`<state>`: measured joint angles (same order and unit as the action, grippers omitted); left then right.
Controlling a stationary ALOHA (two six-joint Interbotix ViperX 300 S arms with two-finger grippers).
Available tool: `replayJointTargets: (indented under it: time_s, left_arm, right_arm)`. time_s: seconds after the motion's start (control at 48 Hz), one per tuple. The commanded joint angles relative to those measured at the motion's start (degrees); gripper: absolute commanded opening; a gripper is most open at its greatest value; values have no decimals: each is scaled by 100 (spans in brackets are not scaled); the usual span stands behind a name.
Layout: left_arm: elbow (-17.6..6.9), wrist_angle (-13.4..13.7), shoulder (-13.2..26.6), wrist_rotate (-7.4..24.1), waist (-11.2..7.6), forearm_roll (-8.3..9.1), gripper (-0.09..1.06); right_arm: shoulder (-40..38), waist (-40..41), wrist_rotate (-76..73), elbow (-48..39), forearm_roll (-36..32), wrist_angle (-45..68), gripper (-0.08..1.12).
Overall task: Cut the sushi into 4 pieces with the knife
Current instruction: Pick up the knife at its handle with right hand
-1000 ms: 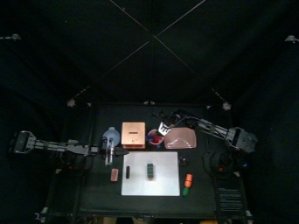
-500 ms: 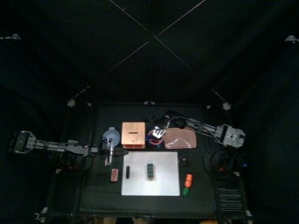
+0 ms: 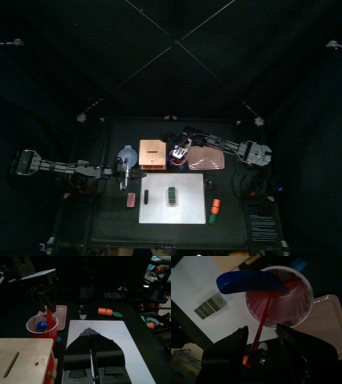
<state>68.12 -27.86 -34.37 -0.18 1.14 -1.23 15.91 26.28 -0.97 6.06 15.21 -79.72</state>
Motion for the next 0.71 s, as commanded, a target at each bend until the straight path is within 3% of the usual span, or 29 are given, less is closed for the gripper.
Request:
replayJointTargets:
  time_s: [0.021,0.229,0.5,0.708]
  left_arm:
    - [-70,-53,9,-9,18,-18,-2]
    - [-70,-53,9,0,18,-18,-2]
    - [-44,-53,9,-9,18,-18,-2]
    - [-35,-53,9,-9,18,-18,-2]
  right_arm:
    - [-88,9,18,193,-18,-26,84]
    - [26,0,18,308,-18,-79,81]
    - [105,-26,35,334,-88,-325,65]
    - [105,-35,18,378,-132,-378,63]
